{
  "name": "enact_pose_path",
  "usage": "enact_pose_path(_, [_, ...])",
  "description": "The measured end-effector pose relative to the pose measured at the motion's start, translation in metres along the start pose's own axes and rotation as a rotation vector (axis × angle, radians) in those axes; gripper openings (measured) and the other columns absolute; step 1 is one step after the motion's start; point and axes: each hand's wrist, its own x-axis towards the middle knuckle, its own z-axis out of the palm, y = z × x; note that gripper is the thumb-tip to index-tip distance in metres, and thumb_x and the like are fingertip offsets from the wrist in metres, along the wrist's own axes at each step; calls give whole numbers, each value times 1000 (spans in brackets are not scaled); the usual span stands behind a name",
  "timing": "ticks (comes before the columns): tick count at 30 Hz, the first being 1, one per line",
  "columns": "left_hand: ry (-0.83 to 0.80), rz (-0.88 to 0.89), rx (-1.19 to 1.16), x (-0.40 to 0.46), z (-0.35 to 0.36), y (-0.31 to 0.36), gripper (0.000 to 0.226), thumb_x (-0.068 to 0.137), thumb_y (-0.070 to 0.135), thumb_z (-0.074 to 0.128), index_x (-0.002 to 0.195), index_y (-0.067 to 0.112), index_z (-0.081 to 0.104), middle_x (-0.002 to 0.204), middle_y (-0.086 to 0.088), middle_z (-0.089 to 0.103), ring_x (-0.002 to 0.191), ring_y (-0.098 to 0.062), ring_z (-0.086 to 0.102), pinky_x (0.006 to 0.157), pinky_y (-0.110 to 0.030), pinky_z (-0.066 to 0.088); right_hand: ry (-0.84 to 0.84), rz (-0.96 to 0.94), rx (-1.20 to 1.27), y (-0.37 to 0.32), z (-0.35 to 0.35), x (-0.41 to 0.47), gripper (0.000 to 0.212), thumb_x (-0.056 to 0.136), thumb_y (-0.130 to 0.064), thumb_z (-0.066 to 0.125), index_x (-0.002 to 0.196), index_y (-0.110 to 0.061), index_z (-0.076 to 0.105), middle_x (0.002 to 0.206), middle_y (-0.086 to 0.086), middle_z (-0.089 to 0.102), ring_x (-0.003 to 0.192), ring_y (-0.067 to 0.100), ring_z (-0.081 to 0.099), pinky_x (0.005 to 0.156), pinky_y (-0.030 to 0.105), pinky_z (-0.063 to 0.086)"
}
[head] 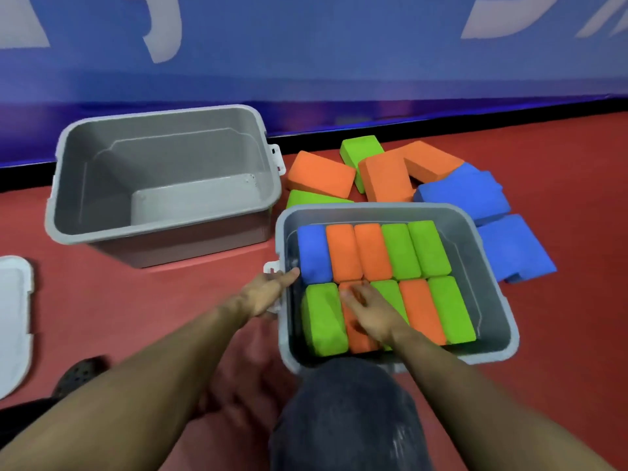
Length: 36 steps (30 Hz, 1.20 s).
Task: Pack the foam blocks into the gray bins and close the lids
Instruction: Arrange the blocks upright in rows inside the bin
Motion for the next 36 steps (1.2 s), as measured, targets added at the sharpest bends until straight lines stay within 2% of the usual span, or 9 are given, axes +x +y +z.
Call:
enact_pose_path(3, [-46,15,36,14,27,16,64,93,67,51,134,19,61,134,-4,61,119,-23,59,96,-41,56,138,124,-82,39,-7,-17,88,81,-88,28,144,-32,52,168,0,19,153,18,20,125,45,19])
enact_pose_path(6, [-79,20,40,22,43,22,89,80,80,53,146,20,53,147,4,53,127,-21,55,104,-43,52,153,322,-150,76,-11,-48,86,79,-94,23,154,-52,21,169,-14,-8,157,14,-4,117,70,9])
enact_pose_path(8, [-138,2,37,23,53,26,102,70,87,53,150,23,48,149,8,50,124,-20,58,100,-39,54,87,378,-193,90,-7,-57,93,75,-98,21,155,-55,-1,165,-16,-25,155,15,-17,113,76,7])
enact_pose_path(11, [-192,-21,11,20,68,35,79,90,72,51,153,25,41,119,10,57,112,-23,62,82,-32,56,45,421,-214,99,-2,-63,100,71,-101,19,153,-55,-16,161,-14,-36,154,20,-24,110,79,10])
enact_pose_path(13, [-240,-31,-5,20,77,41,76,93,68,50,155,26,37,115,9,57,107,-23,62,80,-32,56,49,463,-173,108,-3,-72,102,70,-101,21,152,-56,-17,161,-12,-36,153,22,-25,109,80,10])
enact_pose_path(19, [-466,-79,-83,18,115,32,81,88,68,59,153,25,39,150,-5,48,123,-29,58,97,-39,56,158,580,8,124,-5,-103,125,50,-109,20,157,-50,-4,169,-1,-16,155,32,-11,116,75,4])
enact_pose_path(23, [-572,-103,-155,15,126,26,95,80,71,64,155,22,35,157,4,40,121,-29,61,83,-39,61,198,543,-26,85,-6,-89,93,73,-98,22,152,-60,-9,165,-17,-25,155,33,-15,108,82,6])
enact_pose_path(29, [-267,122,12,5,72,32,57,100,53,50,150,25,45,147,3,51,129,-21,55,106,-39,46,213,388,-78,32,-10,-63,82,87,-86,27,157,-52,2,167,-15,-19,156,27,-12,116,72,6])
enact_pose_path(36, [158,335,263,-12,-79,3,63,99,52,52,146,9,51,147,-9,54,133,-20,53,115,-30,35,225,140,-267,-57,-23,-27,82,93,-78,30,162,-37,11,171,-2,2,157,28,3,126,51,8])
